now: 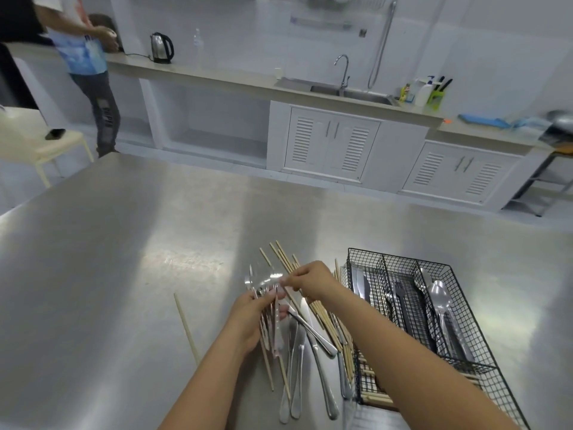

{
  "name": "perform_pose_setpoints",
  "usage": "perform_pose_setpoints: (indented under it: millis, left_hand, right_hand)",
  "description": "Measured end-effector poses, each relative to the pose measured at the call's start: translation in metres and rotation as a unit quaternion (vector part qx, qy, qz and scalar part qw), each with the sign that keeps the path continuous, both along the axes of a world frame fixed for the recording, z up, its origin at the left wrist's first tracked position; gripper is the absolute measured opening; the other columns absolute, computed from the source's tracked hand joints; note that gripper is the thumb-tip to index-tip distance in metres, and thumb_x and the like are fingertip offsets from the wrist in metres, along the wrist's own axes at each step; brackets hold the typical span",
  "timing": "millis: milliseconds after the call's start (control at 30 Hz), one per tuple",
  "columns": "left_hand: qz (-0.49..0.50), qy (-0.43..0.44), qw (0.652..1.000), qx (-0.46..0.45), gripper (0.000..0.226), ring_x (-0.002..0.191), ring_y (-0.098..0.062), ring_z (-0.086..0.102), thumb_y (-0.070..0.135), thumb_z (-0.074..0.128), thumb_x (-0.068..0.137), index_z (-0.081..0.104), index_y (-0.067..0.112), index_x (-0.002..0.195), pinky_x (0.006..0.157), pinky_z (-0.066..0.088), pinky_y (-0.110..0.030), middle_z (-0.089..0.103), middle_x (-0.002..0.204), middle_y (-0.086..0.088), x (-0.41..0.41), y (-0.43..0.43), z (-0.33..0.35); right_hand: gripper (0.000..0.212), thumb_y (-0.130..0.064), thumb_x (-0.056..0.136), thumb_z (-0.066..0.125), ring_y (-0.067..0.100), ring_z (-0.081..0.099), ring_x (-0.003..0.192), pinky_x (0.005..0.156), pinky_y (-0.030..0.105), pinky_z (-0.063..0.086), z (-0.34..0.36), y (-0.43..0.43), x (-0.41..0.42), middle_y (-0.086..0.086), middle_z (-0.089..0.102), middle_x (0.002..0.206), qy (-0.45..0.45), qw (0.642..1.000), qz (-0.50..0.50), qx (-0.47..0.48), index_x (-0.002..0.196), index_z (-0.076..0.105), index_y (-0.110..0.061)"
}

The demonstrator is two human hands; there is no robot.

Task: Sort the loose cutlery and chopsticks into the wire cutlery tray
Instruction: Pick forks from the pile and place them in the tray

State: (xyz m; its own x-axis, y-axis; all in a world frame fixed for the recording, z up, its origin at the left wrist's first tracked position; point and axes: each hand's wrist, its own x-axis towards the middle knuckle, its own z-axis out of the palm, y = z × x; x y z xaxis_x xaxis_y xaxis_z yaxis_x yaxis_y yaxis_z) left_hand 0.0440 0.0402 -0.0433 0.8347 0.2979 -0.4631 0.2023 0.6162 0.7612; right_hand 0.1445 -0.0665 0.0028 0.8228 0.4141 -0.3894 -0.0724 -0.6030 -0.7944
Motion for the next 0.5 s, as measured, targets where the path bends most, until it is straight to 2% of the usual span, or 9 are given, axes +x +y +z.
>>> perform_pose_setpoints:
  millis: [100, 167, 267, 333, 400, 500]
  left_hand:
    - [0.005, 0.016, 1.000, 0.009, 0.024, 0.050, -0.018, 0.064, 0.000, 0.051, 0.093, 0.055, -0.014, 0.112, 0.050, 0.056, -0.025, 0.063, 0.075, -0.018, -0.003, 0.003, -0.002]
    - [0.014, 0.009, 1.000, 0.010, 0.021, 0.053, -0.018, 0.065, -0.002, 0.050, 0.093, 0.056, -0.010, 0.111, 0.051, 0.057, -0.025, 0.065, 0.081, -0.018, -0.006, 0.006, -0.004]
    - [0.017, -0.003, 1.000, -0.005, 0.018, 0.060, -0.021, 0.067, -0.002, 0.050, 0.093, 0.058, -0.005, 0.108, 0.055, 0.059, -0.026, 0.066, 0.089, -0.016, -0.007, 0.006, -0.005]
    - [0.014, -0.006, 1.000, -0.020, 0.015, 0.065, -0.024, 0.067, -0.003, 0.050, 0.093, 0.059, -0.003, 0.104, 0.057, 0.060, -0.028, 0.066, 0.092, -0.017, -0.007, 0.003, -0.005]
    - [0.011, -0.006, 1.000, -0.024, 0.013, 0.068, -0.025, 0.066, -0.003, 0.050, 0.092, 0.060, 0.000, 0.101, 0.060, 0.061, -0.030, 0.067, 0.094, -0.017, -0.007, 0.001, -0.004]
    - [0.014, -0.005, 1.000, -0.018, 0.015, 0.070, -0.026, 0.066, -0.002, 0.051, 0.092, 0.060, 0.000, 0.104, 0.061, 0.060, -0.030, 0.067, 0.096, -0.018, -0.007, 0.000, -0.005]
  right_hand:
    - [0.011, -0.005, 0.083, 0.066, 0.016, 0.046, 0.048, 0.044, 0.024, 0.042, -0.002, -0.018, 0.021, 0.010, 0.056, 0.067, 0.018, 0.992, -0.119, 0.040, 0.087, 0.068, 0.004]
    - [0.007, 0.004, 0.084, 0.058, 0.020, 0.051, 0.047, 0.047, 0.027, 0.049, -0.008, -0.034, 0.036, 0.013, 0.057, 0.064, 0.007, 0.987, -0.161, 0.010, 0.081, 0.064, 0.004]
    - [0.015, -0.001, 0.084, 0.061, 0.022, 0.063, 0.059, 0.060, 0.028, 0.058, -0.023, -0.046, 0.041, 0.011, 0.065, 0.070, 0.011, 0.987, -0.111, -0.117, 0.095, 0.066, 0.006]
    - [0.020, -0.001, 0.079, 0.066, 0.019, 0.069, 0.071, 0.065, 0.028, 0.060, -0.036, -0.046, 0.039, 0.008, 0.071, 0.084, -0.039, 0.971, -0.056, -0.228, 0.099, 0.070, 0.000]
    - [0.021, 0.000, 0.077, 0.066, 0.019, 0.069, 0.079, 0.059, 0.025, 0.057, -0.043, -0.043, 0.036, 0.007, 0.070, 0.090, -0.089, 0.959, -0.041, -0.266, 0.097, 0.070, 0.000]
    - [0.022, -0.006, 0.078, 0.070, 0.021, 0.062, 0.082, 0.053, 0.021, 0.044, -0.034, -0.037, 0.023, 0.006, 0.059, 0.087, -0.137, 0.949, -0.003, -0.283, 0.099, 0.064, -0.002]
